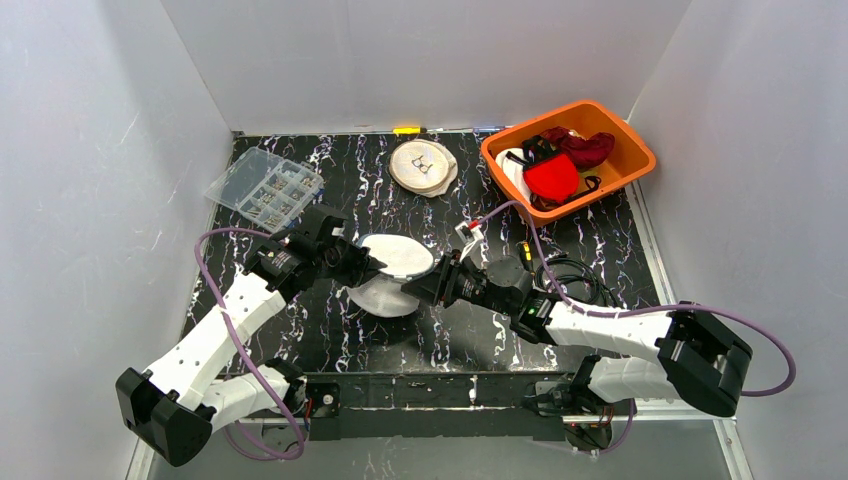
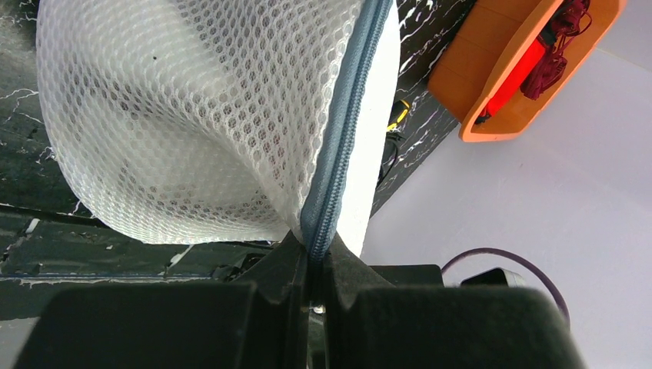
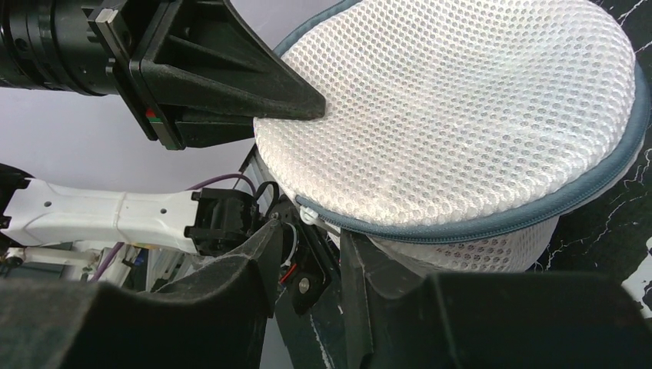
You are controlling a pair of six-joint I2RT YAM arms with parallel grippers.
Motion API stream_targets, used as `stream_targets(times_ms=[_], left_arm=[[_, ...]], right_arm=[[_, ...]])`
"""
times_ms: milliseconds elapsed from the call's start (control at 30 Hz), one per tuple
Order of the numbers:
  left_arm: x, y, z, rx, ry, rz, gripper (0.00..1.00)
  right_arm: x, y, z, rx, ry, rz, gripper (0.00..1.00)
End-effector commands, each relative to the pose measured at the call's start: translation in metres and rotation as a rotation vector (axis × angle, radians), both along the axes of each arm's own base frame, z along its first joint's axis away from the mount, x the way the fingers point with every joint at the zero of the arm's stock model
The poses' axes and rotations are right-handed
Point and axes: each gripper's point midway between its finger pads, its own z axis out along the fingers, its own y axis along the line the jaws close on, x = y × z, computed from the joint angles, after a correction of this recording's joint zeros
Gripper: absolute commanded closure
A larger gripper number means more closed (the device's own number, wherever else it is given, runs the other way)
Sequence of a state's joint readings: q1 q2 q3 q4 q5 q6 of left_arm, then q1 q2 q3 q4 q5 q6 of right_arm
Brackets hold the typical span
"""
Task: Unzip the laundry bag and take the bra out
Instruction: Unzip the laundry bag at the center of the board.
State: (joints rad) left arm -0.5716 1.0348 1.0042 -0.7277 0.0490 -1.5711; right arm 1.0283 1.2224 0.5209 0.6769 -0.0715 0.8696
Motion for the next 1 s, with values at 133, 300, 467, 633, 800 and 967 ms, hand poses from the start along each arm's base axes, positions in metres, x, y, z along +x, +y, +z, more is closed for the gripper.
stream_targets(times_ms=[133,300,467,633,800,967], left_arm=[[0.000,0.001,0.007,-0.021,-0.026,0.005,1.00],[0.000,0.000,0.006,-0.021,-0.023,0.004,1.00],[-0.001,-0.001,0.005,-0.023,-0.019,0.001,1.00],[0.000,0.000,0.006,-0.021,-0.022,0.003,1.00],[-0.001,0.000,0.004,-0.020,-0.021,0.005,1.00],[-0.001,0.000,0.003,-0.021,-0.019,0.003,1.00]], right_arm=[[0.007,-0.006,0.020,0.059,-0.031,-0.062,0.61],[0.013,-0.012,0.018,0.054,-0.029,-0.107,0.62],[0.013,-0.011,0.019,0.055,-0.032,-0.102,0.65],[0.013,-0.010,0.019,0.054,-0.034,-0.100,0.69],[0.012,-0.012,0.019,0.048,-0.040,-0.098,0.76],[0.010,-0.015,0.018,0.038,-0.049,-0.099,0.87]])
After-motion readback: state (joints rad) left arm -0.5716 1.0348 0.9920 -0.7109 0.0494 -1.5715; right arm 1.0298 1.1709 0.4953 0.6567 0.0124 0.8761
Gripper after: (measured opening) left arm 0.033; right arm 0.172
